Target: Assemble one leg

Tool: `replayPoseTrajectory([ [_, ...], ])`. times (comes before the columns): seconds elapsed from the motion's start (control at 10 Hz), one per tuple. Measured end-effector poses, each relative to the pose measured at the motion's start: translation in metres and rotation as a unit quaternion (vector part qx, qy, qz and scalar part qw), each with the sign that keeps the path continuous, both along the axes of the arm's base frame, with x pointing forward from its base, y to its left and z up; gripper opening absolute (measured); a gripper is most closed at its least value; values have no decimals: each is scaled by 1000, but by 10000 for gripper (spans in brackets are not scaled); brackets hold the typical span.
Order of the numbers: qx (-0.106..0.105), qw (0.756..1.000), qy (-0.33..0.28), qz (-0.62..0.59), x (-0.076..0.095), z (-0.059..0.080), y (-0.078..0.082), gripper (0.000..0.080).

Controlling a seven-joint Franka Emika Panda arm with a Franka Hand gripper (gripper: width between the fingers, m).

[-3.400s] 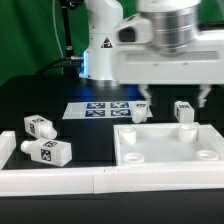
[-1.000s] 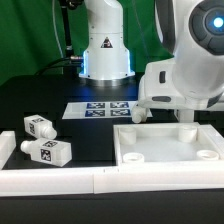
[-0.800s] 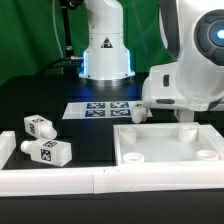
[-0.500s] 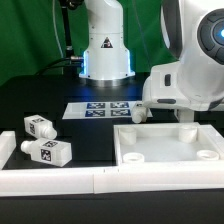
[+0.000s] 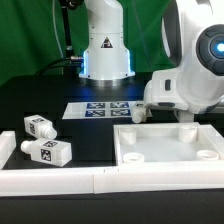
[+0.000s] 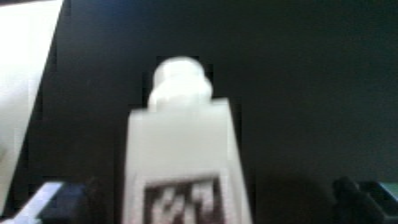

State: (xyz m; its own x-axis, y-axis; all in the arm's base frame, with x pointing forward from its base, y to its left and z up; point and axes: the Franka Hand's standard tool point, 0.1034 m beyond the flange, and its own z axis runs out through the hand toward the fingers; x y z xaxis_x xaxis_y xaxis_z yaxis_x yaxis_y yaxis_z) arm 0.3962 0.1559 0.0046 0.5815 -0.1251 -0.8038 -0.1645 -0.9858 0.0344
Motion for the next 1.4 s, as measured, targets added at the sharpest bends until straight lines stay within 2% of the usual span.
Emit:
replayPoseTrajectory([
  [0.3,0,1000,1,1,1,0,-1,649],
  [0.5,0,1000,1,1,1,0,-1,377],
  [0.6,0,1000,1,1,1,0,-1,281],
  [0.7,0,1000,-5,-1,6,2,-2,281],
  [0.8,1,1000,-21,-6,22,14,-6,281],
  [0.9,6,1000,-24,-10,39,35,-13,281],
  [1.0,22,999,-46,-3,63,56,-21,281],
  [1.1,22,997,-75,-3,75,70,-24,281],
  [1.2,12,992,-123,-7,81,80,-22,281],
  [1.3,5,988,-154,-8,70,77,-14,281],
  [1.4,3,984,-180,-9,71,77,-14,281],
])
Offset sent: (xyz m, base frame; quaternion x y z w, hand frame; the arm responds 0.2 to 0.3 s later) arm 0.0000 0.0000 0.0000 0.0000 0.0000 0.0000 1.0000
